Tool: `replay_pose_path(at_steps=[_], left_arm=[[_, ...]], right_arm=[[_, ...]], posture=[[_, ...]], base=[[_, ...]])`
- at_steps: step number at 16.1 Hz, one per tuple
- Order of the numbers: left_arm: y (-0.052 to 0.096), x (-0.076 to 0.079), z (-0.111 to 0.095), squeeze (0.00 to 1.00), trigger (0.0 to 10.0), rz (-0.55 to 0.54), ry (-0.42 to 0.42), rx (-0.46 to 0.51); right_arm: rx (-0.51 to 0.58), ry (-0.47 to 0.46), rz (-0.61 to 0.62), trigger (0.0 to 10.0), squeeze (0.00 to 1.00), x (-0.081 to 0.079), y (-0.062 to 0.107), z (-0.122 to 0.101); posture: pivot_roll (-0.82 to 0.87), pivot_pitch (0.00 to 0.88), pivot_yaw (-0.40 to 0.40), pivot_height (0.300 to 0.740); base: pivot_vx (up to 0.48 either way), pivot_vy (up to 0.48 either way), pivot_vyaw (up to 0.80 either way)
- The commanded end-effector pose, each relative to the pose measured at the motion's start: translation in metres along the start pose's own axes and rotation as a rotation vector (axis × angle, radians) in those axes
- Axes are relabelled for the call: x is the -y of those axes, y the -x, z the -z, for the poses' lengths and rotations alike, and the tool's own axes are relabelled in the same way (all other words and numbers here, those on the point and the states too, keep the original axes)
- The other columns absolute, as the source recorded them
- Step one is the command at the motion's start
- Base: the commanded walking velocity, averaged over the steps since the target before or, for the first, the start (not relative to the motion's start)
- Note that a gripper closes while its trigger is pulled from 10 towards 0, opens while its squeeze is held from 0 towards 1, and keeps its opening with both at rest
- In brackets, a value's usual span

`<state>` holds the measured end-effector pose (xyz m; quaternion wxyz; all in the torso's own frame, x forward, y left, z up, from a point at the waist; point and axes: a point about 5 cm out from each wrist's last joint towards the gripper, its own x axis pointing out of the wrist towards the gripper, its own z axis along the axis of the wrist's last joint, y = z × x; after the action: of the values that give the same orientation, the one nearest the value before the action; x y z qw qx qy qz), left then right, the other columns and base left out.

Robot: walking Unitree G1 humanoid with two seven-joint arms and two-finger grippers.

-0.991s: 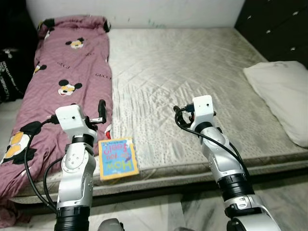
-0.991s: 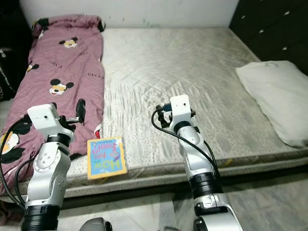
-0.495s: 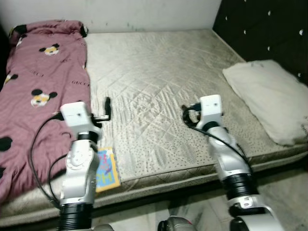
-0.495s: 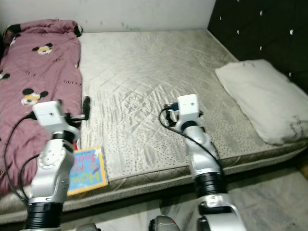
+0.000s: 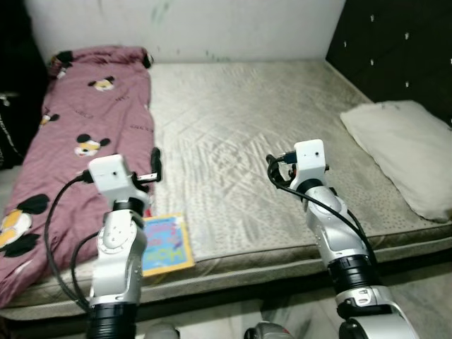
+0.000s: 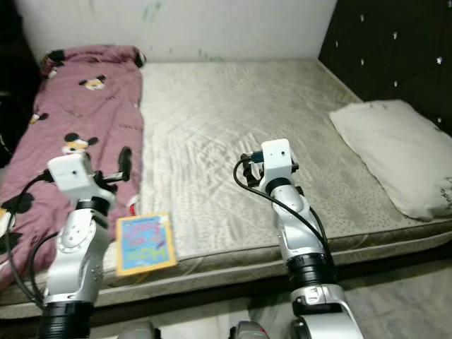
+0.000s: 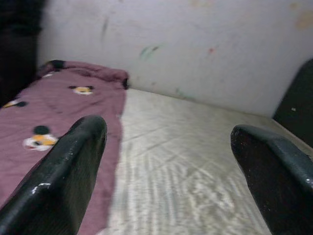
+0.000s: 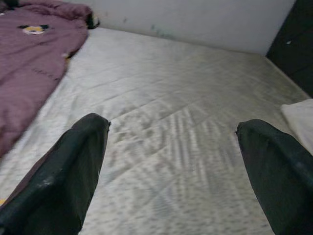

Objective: Clean up the room

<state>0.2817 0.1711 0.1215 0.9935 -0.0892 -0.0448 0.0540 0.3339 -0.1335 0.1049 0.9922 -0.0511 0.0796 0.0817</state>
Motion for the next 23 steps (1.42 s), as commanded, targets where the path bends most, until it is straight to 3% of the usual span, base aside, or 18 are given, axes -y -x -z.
replay_pose_path(at_steps=[1, 6, 14, 23], left_arm=[[-0.0016, -0.0012, -0.0014, 0.0, 10.0, 0.001, -0.005, 0.0], [-0.0025, -0.0006, -0.0029, 0.0, 10.0, 0.002, -0.011, 0.008], [-0.0017, 0.0019, -0.0067, 0.0, 10.0, 0.022, -0.014, 0.039], [-0.002, 0.002, -0.0061, 0.0, 10.0, 0.034, -0.017, 0.038]], right_arm=[[-0.002, 0.003, -0.019, 10.0, 0.0, -0.0053, -0.0018, -0.0022], [-0.011, 0.002, -0.02, 10.0, 0.0, -0.0055, -0.0028, -0.0019], [-0.016, 0.006, -0.028, 10.0, 0.0, -0.0066, -0.0038, -0.0012], [-0.015, 0.004, -0.027, 10.0, 0.0, -0.0072, -0.0044, -0.0009]], posture=[[-0.02, 0.0, -0.046, 0.738], [-0.02, 0.0, -0.046, 0.738], [-0.02, 0.0, -0.047, 0.738], [-0.02, 0.0, -0.044, 0.738]], base=[[0.0, 0.48, 0.0], [0.0, 0.459, 0.0], [0.0, 0.0, 0.0], [0.269, 0.0, 0.0]])
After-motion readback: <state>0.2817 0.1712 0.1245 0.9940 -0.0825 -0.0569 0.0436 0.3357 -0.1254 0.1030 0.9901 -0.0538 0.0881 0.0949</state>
